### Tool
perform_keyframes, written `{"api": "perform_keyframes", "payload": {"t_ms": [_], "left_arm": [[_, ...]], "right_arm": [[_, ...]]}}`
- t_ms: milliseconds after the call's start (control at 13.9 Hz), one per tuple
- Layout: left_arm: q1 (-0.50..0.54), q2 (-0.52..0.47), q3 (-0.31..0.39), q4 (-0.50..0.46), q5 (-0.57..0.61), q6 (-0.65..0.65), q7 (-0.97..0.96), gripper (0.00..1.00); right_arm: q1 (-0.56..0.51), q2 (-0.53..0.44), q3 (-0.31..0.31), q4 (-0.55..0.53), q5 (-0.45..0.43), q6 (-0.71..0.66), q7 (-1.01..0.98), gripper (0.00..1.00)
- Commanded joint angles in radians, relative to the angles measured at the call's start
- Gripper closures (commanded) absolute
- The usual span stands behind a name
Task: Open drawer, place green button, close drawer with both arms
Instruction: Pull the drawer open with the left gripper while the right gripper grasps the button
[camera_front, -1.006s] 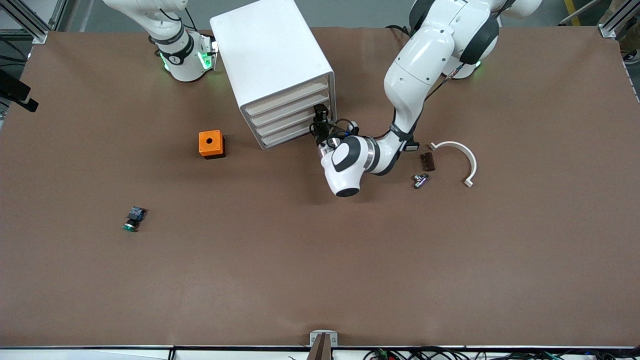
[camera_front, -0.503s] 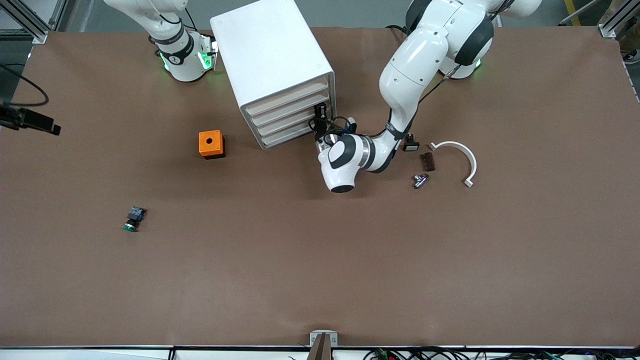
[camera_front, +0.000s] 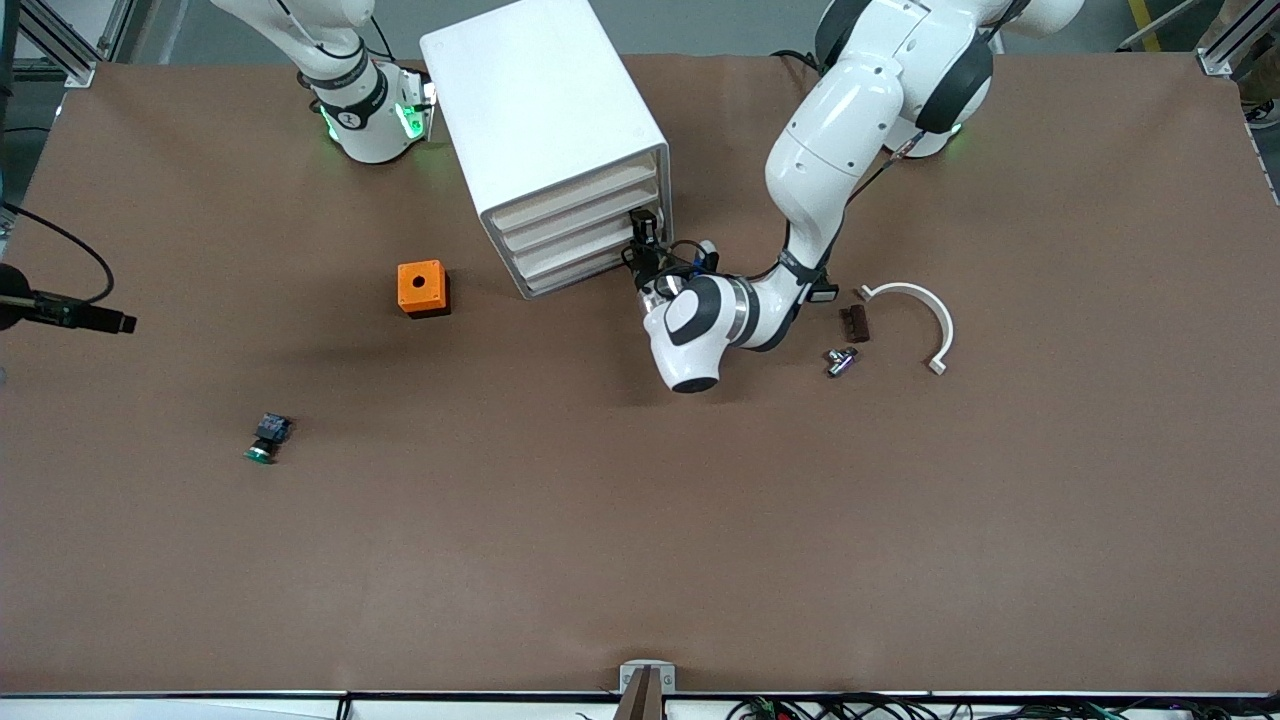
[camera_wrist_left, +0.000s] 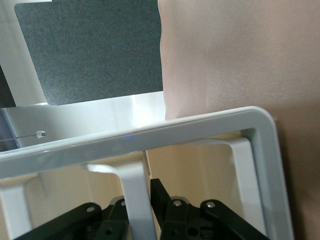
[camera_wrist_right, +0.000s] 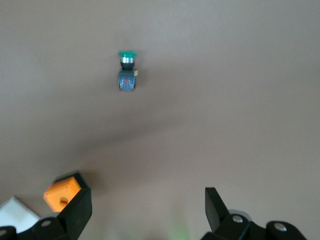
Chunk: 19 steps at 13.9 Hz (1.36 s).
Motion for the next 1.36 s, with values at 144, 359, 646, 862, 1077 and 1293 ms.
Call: {"api": "perform_keyframes", "payload": {"t_ms": [144,359,646,862,1077,1293], "left_arm": [[0.066,0.006,0.005,0.023,-0.030,0.056,-0.026,0.86],[0.113,0.006,0.005,0.049,-0.073,0.094,-0.023,0.86],[0.155,0.008,0.005,0.063,-0.112,0.125,-0.020,0.86],[0.193,0.008,0.005,0.063,-0.156,0.154,-0.022,0.84],[0.225,0.009,0.005,0.063,-0.202,0.180,-0.013,0.82],[0.245,0.012,0.005,0.063,-0.221,0.194,-0.011,0.79]], "right_arm": [[-0.004,-0.055,0.014,-0.301,0.061,0.348,0.180,0.00],[0.064,-0.051,0.014,-0.416,0.060,0.538,0.321,0.00],[0.078,0.019,0.014,-0.508,0.020,0.762,0.327,0.00],[0.078,0.099,0.013,-0.524,0.008,0.888,0.326,0.00],[0.070,0.168,0.013,-0.516,-0.061,0.975,0.327,0.00],[0.067,0.237,0.013,-0.477,-0.064,1.006,0.326,0.00]]}}
